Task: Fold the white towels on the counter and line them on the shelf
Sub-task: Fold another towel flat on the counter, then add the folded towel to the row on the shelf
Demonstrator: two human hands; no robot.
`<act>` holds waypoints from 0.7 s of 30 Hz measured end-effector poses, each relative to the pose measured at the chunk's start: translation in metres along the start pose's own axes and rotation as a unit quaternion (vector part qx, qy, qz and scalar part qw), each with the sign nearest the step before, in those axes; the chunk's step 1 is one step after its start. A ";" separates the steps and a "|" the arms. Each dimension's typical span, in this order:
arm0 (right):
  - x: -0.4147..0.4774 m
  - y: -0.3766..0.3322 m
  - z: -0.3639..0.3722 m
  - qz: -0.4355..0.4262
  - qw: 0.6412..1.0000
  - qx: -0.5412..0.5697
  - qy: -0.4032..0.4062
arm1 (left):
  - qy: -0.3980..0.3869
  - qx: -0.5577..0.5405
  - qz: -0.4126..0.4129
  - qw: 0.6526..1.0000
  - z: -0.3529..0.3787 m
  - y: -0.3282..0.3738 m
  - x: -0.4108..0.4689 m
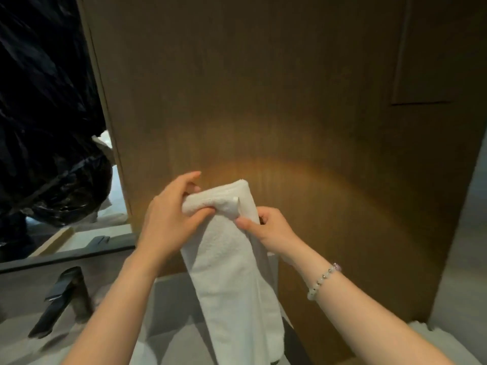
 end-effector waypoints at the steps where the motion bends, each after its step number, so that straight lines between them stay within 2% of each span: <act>1: -0.005 -0.007 -0.015 -0.005 0.999 0.006 0.034 | 0.039 -0.057 -0.020 0.997 0.000 0.002 0.005; 3: -0.013 -0.024 -0.047 -0.020 0.994 0.038 0.096 | 0.085 -0.178 -0.033 0.980 0.009 0.009 0.012; 6: -0.023 -0.054 -0.096 -0.041 0.981 0.084 0.169 | 0.074 -0.310 0.018 0.948 0.034 0.032 0.026; 9: -0.036 -0.092 -0.138 -0.073 0.971 0.109 0.200 | 0.068 -0.328 0.073 0.939 0.056 0.067 0.042; 12: -0.059 -0.134 -0.175 -0.111 0.964 0.084 0.226 | 0.107 -0.365 0.120 0.917 0.062 0.105 0.056; 14: -0.077 -0.160 -0.196 -0.139 0.957 0.076 0.241 | 0.130 -0.351 0.167 0.912 0.058 0.134 0.067; 18: -0.115 -0.212 -0.240 -0.185 0.942 0.049 0.277 | 0.119 -0.332 0.258 0.899 0.040 0.211 0.084; 21: -0.138 -0.245 -0.273 -0.224 0.926 0.045 0.301 | 0.098 -0.347 0.296 0.885 0.029 0.260 0.095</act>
Point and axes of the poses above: each hand's wrist, its own x-axis towards the middle knuckle, its own z-axis out of the palm, y = z × x, the point moved 9 cm from there along x, towards the middle knuckle, and after that the axes turned 8 degrees about -y, right-handed, at the moved point
